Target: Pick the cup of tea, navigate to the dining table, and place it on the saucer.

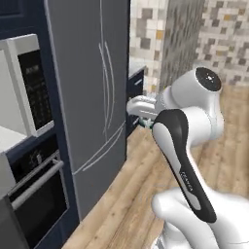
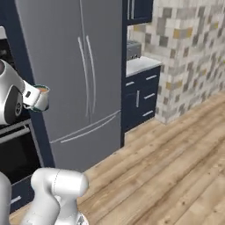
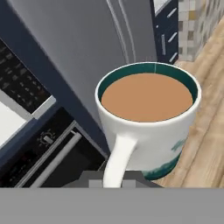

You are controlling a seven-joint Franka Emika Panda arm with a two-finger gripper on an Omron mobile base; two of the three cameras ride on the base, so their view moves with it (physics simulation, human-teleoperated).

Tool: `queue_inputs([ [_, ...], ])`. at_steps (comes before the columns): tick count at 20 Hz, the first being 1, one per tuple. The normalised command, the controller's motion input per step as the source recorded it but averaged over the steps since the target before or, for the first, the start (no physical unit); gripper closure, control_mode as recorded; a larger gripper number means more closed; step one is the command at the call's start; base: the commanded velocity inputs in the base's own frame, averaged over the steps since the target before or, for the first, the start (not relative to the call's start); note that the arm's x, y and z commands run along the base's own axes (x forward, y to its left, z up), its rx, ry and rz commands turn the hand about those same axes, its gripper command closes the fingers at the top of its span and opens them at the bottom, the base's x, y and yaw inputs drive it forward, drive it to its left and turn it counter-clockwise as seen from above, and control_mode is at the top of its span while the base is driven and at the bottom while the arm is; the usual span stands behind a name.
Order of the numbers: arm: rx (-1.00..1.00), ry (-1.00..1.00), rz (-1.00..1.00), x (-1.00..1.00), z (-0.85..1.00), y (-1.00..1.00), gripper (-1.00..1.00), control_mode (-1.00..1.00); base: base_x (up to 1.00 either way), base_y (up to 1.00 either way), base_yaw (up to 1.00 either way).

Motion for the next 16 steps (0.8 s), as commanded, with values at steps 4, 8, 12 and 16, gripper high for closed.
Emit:
queue_inputs([
  [4,0.0,0.0,0.0,0.0,0.0,0.0,1.0,1.0,-0.34,-0.05,-0.8],
  [8,0.0,0.0,0.0,0.0,0.0,0.0,1.0,1.0,-0.3,-0.06,-0.81],
  [12,0.0,0.0,0.0,0.0,0.0,0.0,1.0,1.0,-0.29,-0.07,-0.82],
  [16,0.0,0.0,0.0,0.0,0.0,0.0,1.0,1.0,-0.09,-0.12,-0.76],
])
